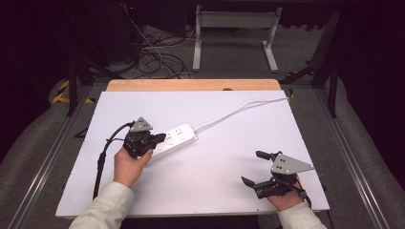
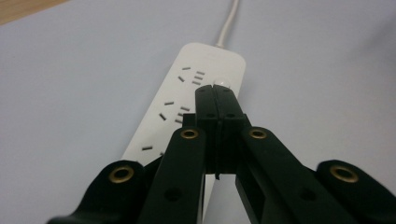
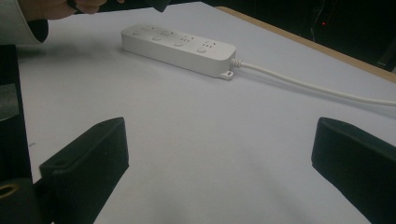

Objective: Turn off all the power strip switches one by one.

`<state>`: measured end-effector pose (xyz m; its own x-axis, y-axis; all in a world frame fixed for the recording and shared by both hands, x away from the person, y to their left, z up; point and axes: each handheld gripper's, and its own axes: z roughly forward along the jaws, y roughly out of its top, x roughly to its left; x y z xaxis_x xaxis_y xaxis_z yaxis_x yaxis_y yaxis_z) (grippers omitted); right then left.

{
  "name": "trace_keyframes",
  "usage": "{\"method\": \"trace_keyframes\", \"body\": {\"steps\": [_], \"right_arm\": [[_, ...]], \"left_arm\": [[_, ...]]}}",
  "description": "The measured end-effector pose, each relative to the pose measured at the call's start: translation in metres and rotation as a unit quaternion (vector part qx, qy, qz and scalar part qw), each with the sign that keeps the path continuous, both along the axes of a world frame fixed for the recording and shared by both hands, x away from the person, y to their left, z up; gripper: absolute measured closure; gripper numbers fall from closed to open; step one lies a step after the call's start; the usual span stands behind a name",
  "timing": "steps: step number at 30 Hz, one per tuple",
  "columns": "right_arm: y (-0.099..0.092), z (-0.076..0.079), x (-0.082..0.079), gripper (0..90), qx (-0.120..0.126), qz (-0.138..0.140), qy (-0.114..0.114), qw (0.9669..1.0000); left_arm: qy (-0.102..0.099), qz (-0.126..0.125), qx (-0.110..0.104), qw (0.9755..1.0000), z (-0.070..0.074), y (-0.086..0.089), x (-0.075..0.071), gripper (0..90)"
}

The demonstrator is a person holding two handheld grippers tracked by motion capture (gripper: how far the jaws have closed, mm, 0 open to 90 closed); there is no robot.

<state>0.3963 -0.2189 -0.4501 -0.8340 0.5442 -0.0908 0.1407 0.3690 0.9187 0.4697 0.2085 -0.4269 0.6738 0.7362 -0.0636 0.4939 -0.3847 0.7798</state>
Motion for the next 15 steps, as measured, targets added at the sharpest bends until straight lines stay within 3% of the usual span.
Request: {"method": "trace_keyframes", "body": {"steps": [1,5,9,15], "right_arm": [[0.000,0.000,0.000,4.4,0.000,0.000,0.000,1.0000],[0.000,0.000,0.000,4.4,-0.001,-0.001,0.003,1.0000],[0.000,-0.001,0.000,4.4,-0.002,-0.001,0.003,1.0000],[0.000,-0.001,0.001,4.4,-0.001,0.000,0.003,1.0000]], "left_arm": [[-0.002,-0.002,0.009,1.0000,0.000,-0.003,0.001,90.0],[0.000,-0.001,0.013,0.9999,-0.001,-0.015,0.008,90.0],[0.011,-0.004,0.010,0.9999,-0.005,-0.023,0.017,90.0],[0.024,-0.016,0.031,0.9991,-0.013,-0.032,0.024,90.0]]}}
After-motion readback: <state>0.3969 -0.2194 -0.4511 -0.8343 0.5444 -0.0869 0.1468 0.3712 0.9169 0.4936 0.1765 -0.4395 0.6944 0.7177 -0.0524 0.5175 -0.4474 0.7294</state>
